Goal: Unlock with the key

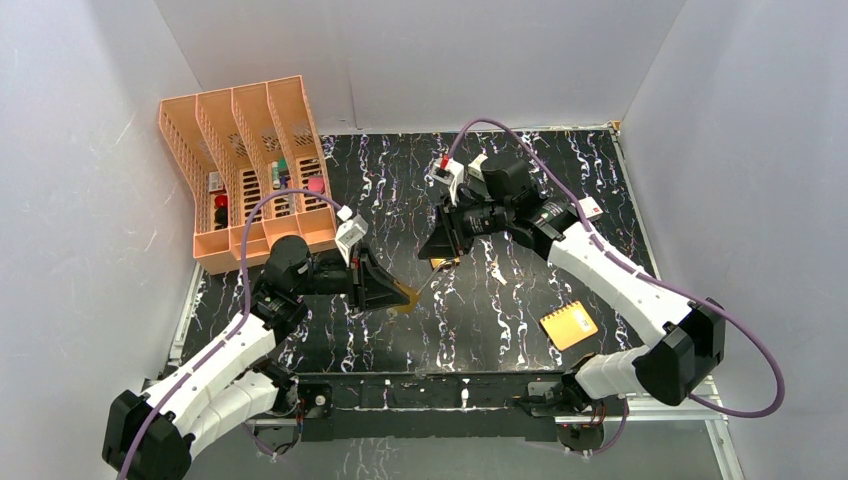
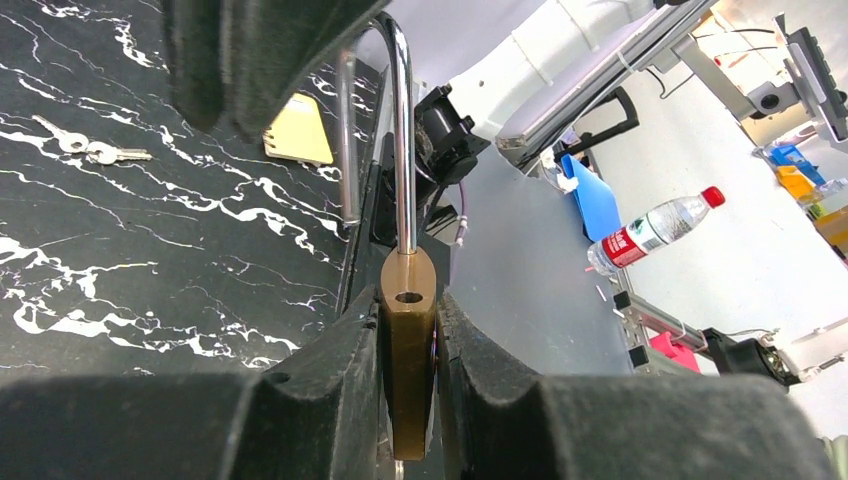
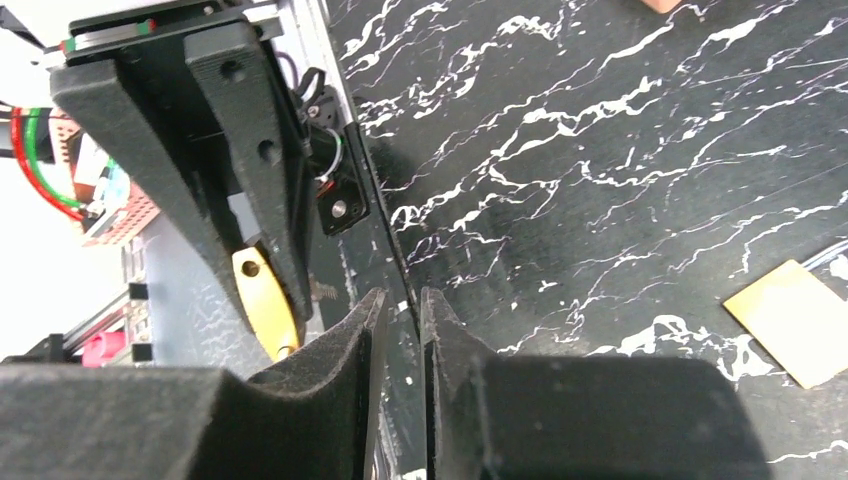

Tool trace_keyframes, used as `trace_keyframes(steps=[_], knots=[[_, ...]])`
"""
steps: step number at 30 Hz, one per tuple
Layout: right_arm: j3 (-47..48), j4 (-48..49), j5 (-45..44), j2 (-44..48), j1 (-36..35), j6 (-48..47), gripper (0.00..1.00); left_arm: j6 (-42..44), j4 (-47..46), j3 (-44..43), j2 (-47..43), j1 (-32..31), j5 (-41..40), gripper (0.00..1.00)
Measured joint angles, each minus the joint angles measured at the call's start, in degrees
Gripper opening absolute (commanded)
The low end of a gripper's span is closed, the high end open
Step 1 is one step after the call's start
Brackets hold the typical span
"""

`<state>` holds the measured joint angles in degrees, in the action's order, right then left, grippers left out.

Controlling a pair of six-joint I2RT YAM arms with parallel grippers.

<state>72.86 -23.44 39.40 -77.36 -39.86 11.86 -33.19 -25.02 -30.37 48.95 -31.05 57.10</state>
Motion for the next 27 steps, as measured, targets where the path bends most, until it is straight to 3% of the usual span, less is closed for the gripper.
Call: trace_keyframes(steps=[7,9,12,15,22,27], knots=[[2.43,-6.03,2.54,1.36,0.09,0.11,0.21,0.28,-0.09,0.0,-0.11,-0.35,-4.11,0.0],[3.28,-7.78,2.56,1.86,0.09,0.11,0.28,0.7,-0.07,0.0,-0.11,-0.39,-6.01,0.0],[4.48,-10.23,0.96,2.86,0.09,0.55,0.54,1.51,0.85,0.0,0.0,-0.42,-9.53,0.0],[4.76,-12.46,-5.86,5.25,-0.07,1.22,0.65,2.89,2.12,0.0,1.14,-0.39,-12.96,0.0],[5.31,-14.34,-22.56,12.24,0.04,2.14,0.71,3.56,3.56,1.7,7.82,-0.26,-14.75,0.0],[5.35,-14.27,-29.18,17.49,0.04,1.88,0.72,-2.47,-3.26,7.56,13.53,-1.29,-14.73,0.0]])
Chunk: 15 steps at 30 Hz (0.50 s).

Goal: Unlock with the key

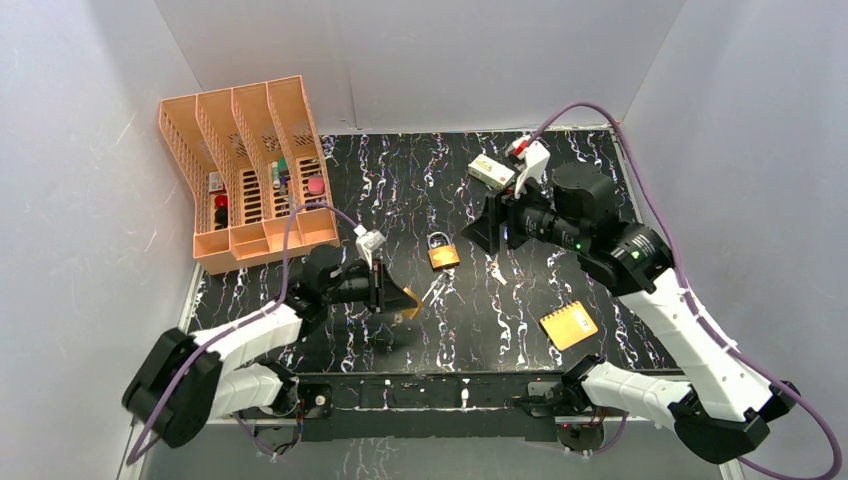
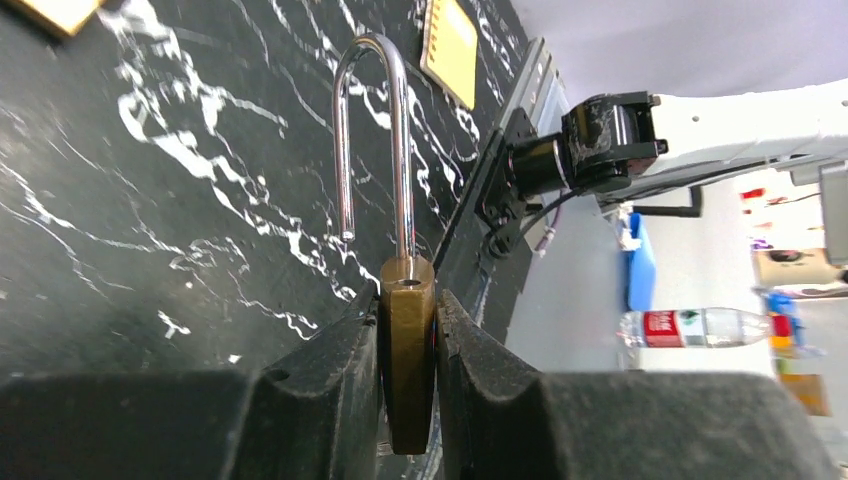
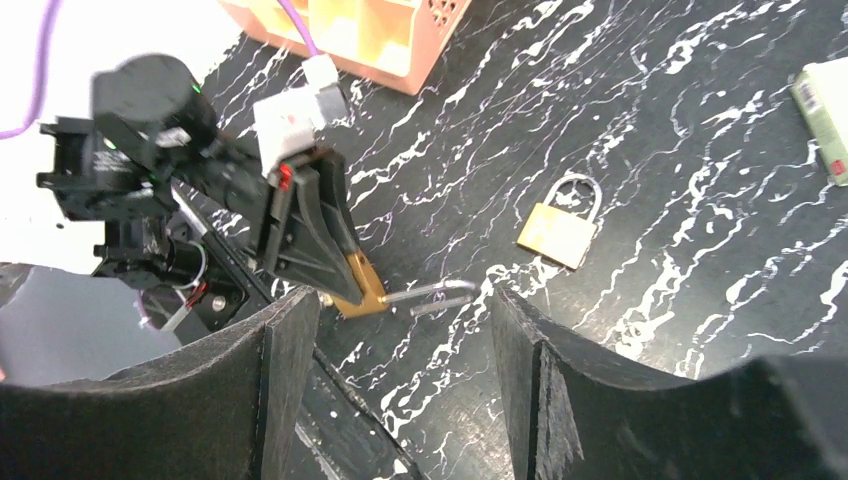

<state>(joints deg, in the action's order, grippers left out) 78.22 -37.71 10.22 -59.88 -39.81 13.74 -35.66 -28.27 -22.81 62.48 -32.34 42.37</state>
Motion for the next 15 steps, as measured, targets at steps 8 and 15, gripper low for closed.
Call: trace_keyframes(steps=[8,15], knots=[[-1.86,0.37,-2.6,2.03,0.0,-0.09,0.72,-11.65,-14.88,0.39,19.67,-6.82,0.39,0.0],[-3.1,0.13,-2.6,0.85,0.0,0.07,0.73,-15.74,-19.56,-2.47,29.29,-8.17,-0.02,0.0]])
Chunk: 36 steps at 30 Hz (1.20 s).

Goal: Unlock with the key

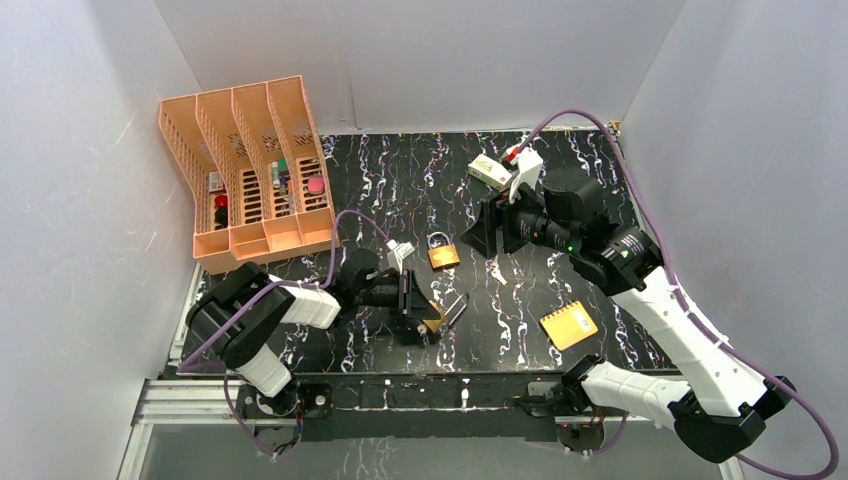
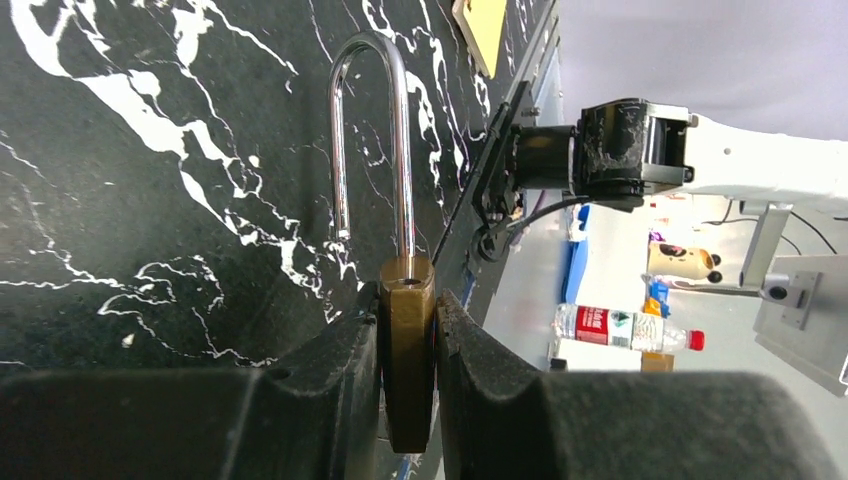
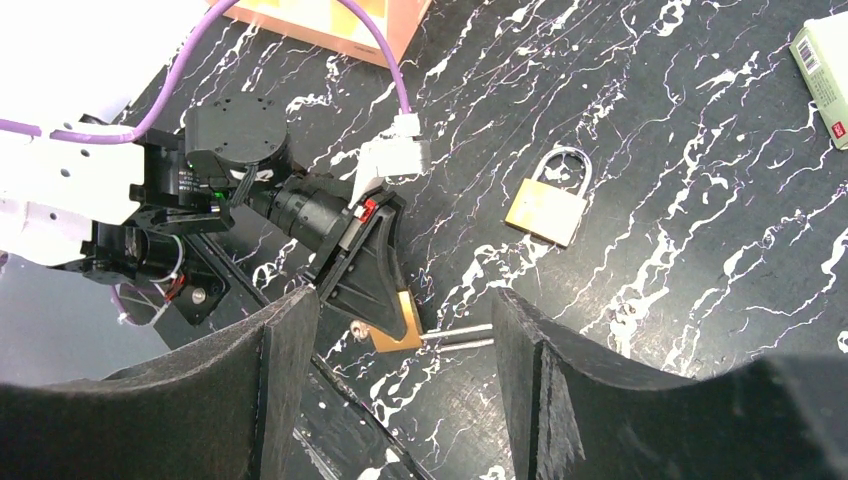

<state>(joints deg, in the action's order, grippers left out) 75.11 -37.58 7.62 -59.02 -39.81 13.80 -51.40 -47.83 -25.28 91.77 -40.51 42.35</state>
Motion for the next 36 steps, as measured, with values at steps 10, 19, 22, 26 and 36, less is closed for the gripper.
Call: trace_keyframes(steps=[10,19,22,26,36], knots=[[-0.02,0.02,-0.48,0.17,0.0,-0.24,0.73,8.83,11.65,-2.29,-0.02,0.02,-7.89,0.0],[-1.84,0.48,-0.68,0.5,0.0,-0.33,0.73,15.41,22.25,-4.04,-3.91,0.04,-16.68,0.0],[-2.49,0.52,-1.05,0.52,0.0,-0.48,0.73,16.37,24.79,-3.82,-6.25,0.55,-19.93,0.0],[-2.91,0.48,-1.53,0.55,0.0,-0.66,0.73,16.22,26.93,-2.38,-9.44,3.13,-23.74,0.0],[-5.09,1.38,-2.12,1.73,0.0,-0.7,0.74,11.85,30.42,-0.96,-13.88,11.61,-33.51,0.35]])
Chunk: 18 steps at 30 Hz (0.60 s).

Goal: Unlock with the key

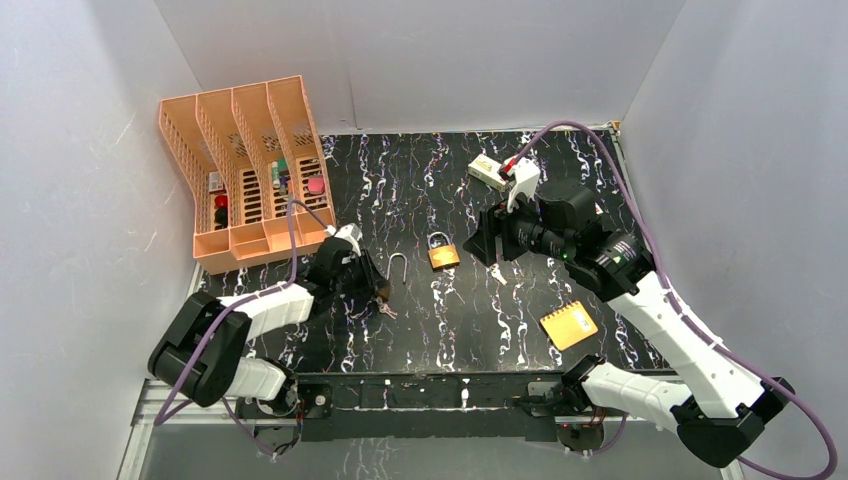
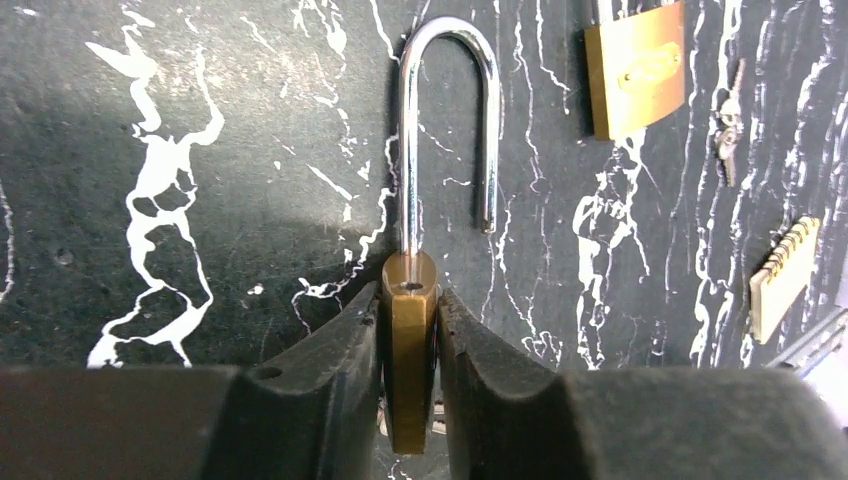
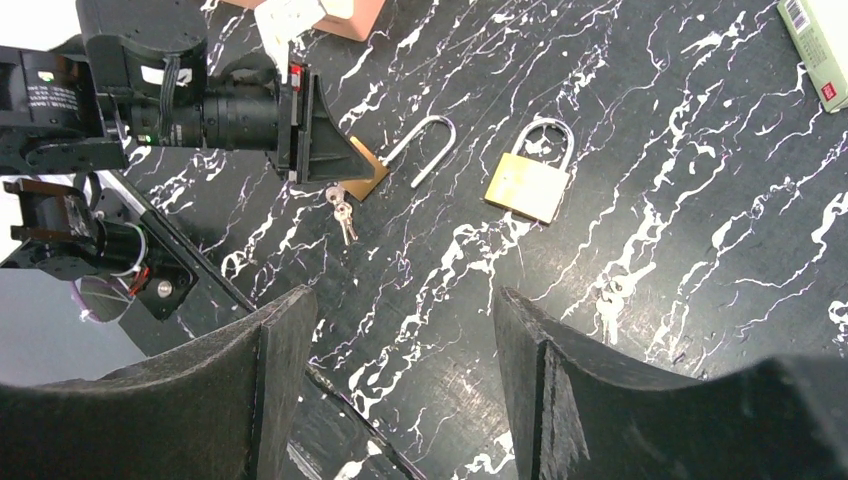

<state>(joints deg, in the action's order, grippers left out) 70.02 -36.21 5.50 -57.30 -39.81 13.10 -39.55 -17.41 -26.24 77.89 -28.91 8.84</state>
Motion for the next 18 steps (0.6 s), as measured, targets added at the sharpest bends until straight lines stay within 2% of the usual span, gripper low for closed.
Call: trace_keyframes(steps=[2,5,6,7,8,14,18], knots=[[-0.5,0.11,-0.04,0.0,0.0,0.0,0.75,0.2,1.31,-0.92,0.2,0.04,-0.83,0.5],[-0.66,-0.09,-0.22,0.0,0.0,0.02,0.76,0.28,2.93,-2.08,0.33,0.04,-1.4,0.68],[-0.66,-0.07,-0.28,0.02,0.0,0.02,0.76,0.22,3.32,-2.32,0.13,0.04,-1.46,0.84],[-0.66,-0.09,-0.44,0.04,0.0,0.02,0.77,0.31,3.76,-2.4,-0.26,0.07,-1.6,0.96],[-0.66,-0.09,-0.5,0.04,0.0,0.02,0.79,-0.11,4.22,-2.43,-1.16,0.11,-1.64,0.98],[-0.98,0.42,-1.07,-0.24,0.0,0.74,0.97,-0.11,9.49,-4.33,-11.34,0.2,-2.82,0.98],[-3.43,2.08,-2.58,-1.64,-0.02,2.8,0.97,-0.85,13.81,-6.93,-18.49,0.17,-4.87,0.98]])
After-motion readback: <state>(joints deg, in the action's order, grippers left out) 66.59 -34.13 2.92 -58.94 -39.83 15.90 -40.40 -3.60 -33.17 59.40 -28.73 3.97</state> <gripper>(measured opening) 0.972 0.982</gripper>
